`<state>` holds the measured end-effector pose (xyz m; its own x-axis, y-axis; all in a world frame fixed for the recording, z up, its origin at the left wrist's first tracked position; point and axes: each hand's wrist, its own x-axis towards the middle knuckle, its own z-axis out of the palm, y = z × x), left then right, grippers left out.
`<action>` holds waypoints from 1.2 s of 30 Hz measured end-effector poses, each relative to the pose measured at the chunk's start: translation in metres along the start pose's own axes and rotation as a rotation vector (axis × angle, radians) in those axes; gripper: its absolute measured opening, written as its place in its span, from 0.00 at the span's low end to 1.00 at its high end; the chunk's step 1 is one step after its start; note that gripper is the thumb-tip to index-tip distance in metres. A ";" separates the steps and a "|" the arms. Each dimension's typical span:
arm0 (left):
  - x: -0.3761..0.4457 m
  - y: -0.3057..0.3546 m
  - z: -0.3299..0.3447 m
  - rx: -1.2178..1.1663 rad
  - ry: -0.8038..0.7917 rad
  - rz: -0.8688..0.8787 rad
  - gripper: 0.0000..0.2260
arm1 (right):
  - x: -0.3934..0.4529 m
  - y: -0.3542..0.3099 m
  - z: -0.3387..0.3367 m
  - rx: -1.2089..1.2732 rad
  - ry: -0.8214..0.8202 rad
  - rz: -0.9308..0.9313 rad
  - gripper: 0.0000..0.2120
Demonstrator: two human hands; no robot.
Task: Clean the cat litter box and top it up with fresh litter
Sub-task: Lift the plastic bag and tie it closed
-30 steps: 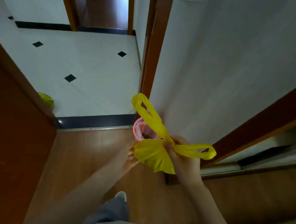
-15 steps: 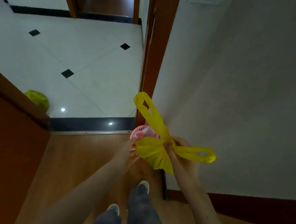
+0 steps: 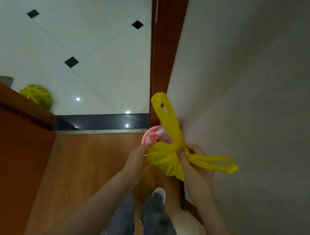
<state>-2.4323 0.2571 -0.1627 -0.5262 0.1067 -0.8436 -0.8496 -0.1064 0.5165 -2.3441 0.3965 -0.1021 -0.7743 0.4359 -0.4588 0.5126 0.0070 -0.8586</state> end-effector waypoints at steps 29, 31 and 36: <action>0.441 -0.125 -0.009 0.259 0.046 -0.040 0.14 | 0.317 0.343 0.149 0.248 0.319 0.197 0.06; 0.459 -0.133 -0.005 0.309 0.013 -0.017 0.14 | 0.334 0.359 0.152 0.234 0.327 0.197 0.08; 0.485 -0.146 0.007 0.579 -0.055 0.060 0.16 | 0.368 0.401 0.160 0.155 0.316 0.215 0.03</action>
<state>-2.5638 0.3313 -0.6467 -0.5621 0.1696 -0.8095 -0.6908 0.4419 0.5722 -2.4829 0.4154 -0.6523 -0.4911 0.6676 -0.5596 0.5700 -0.2395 -0.7859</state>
